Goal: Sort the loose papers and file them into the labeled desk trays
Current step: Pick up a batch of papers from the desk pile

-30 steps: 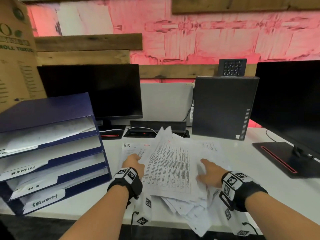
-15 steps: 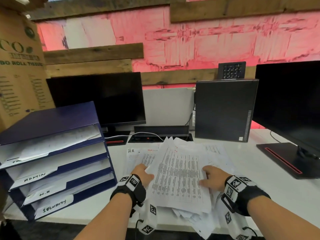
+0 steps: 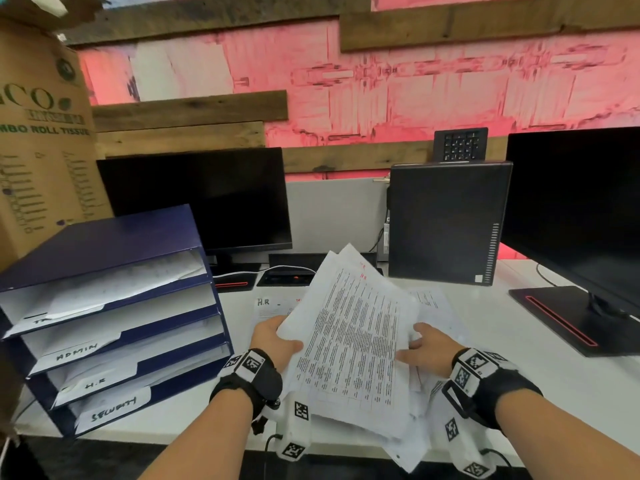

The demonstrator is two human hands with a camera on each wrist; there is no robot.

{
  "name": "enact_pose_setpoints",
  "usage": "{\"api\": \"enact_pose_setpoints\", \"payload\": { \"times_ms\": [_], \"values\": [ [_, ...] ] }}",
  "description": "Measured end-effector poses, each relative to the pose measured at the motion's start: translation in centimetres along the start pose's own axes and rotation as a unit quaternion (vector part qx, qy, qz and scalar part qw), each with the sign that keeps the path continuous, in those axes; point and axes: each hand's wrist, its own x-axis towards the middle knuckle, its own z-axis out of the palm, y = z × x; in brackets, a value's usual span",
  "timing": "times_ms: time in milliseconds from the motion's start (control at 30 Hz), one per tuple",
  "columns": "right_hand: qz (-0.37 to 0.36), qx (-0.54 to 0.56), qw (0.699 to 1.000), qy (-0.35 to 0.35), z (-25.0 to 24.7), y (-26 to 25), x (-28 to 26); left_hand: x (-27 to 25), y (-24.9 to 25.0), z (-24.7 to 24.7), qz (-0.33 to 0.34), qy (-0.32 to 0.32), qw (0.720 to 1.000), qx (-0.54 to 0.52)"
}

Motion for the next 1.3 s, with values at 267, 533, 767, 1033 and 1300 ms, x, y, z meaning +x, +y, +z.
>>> {"api": "enact_pose_setpoints", "payload": {
  "times_ms": [267, 533, 767, 1033, 1300],
  "values": [
    [-0.073, 0.107, 0.991, -0.031, 0.9, -0.9, 0.0, -1.7, -1.3, -3.4, 0.021, 0.025, 0.996, -0.086],
    [-0.056, 0.21, 0.976, 0.012, 1.9, -2.4, 0.4, -1.9, -2.9, -4.9, -0.011, -0.016, 0.999, -0.044],
    [-0.047, 0.114, 0.992, 0.005, 2.7, -3.2, 0.5, -1.5, -3.5, -4.5, -0.054, -0.026, 0.99, 0.13],
    [0.034, -0.025, 0.999, -0.001, 3.8, -2.9, 1.3, -0.9, -4.5, -3.4, -0.093, -0.078, 0.958, 0.259],
    [0.023, -0.033, 0.999, -0.004, 4.0, -2.7, 1.9, 0.1, -4.0, -4.0, -0.042, -0.101, 0.968, 0.227]
  ]
}}
